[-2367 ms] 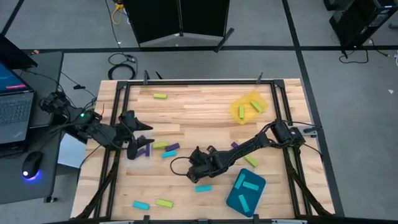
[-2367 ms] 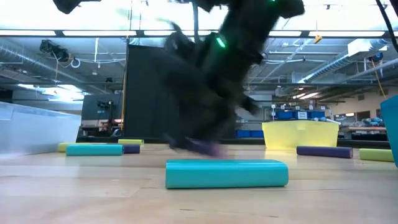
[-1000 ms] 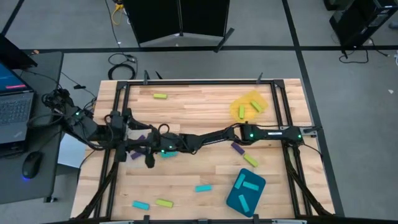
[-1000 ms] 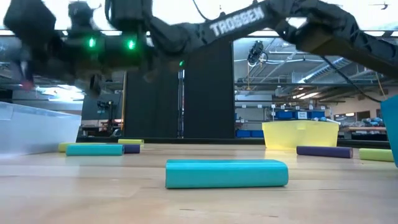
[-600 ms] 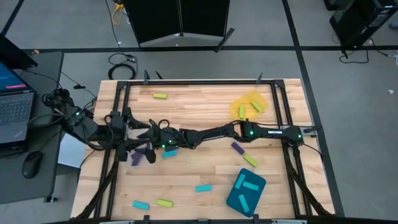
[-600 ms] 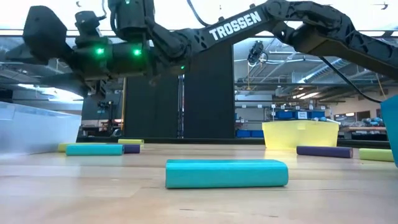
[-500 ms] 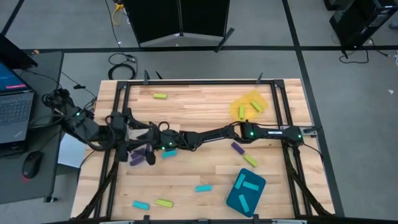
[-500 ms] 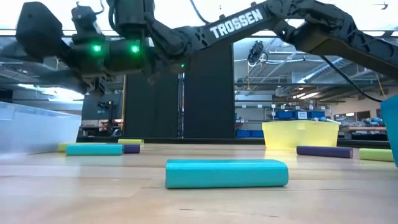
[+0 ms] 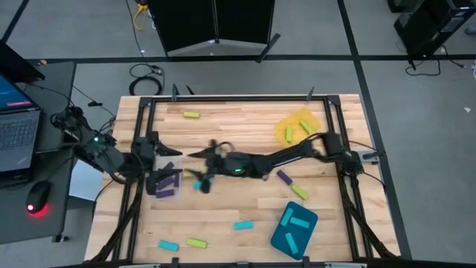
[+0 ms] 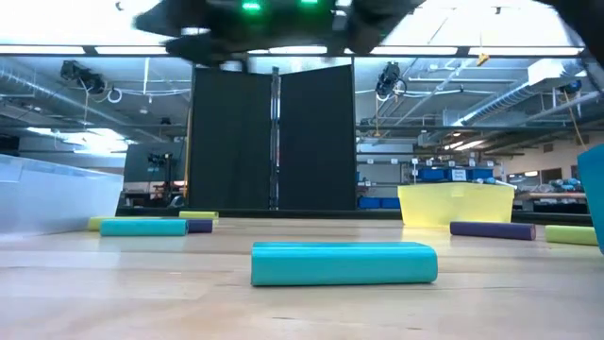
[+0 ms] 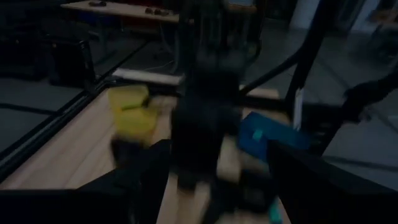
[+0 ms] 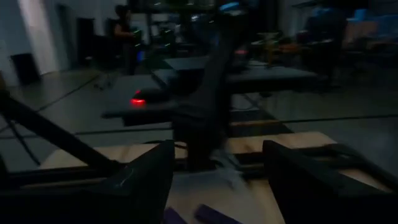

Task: Sort blocks
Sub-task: Put the green block into the yellow bin

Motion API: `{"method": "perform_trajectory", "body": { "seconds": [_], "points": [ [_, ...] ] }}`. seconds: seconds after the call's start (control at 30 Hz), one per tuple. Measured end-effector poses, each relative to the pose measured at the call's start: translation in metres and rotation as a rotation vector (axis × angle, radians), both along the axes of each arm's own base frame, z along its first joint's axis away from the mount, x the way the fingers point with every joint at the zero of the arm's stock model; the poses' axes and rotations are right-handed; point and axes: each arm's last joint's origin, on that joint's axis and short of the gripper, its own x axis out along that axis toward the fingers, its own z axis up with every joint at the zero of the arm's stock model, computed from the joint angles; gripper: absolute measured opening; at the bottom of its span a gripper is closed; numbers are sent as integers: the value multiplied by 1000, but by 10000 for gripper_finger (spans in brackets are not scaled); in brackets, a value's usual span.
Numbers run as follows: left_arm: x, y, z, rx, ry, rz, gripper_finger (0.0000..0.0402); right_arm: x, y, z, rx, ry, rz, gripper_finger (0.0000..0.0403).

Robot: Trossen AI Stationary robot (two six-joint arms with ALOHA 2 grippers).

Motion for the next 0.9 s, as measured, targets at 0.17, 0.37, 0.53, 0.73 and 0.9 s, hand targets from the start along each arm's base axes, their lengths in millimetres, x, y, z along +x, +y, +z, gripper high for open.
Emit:
{"method": "perform_trajectory", "body": {
  "seconds": [0.17, 0.37, 0.53, 0.73, 0.9],
  "points": [
    [14, -11, -27, 15, 118, -3, 256, -78, -3, 9, 3, -17, -99, 250],
    [42, -38, -65, 6, 356, -159, 239, -162, 0, 13, 14, -31, -204, 256],
    [69, -69, -103, 25, 529, -280, 241, -218, 2, 23, 19, -81, -274, 259],
    [99, -105, -133, -48, 658, -420, 257, -263, 9, 34, 3, -121, -360, 270],
    [112, -134, -149, -51, 763, -447, 276, -277, 14, 39, -6, -127, -390, 277]
  ]
}}
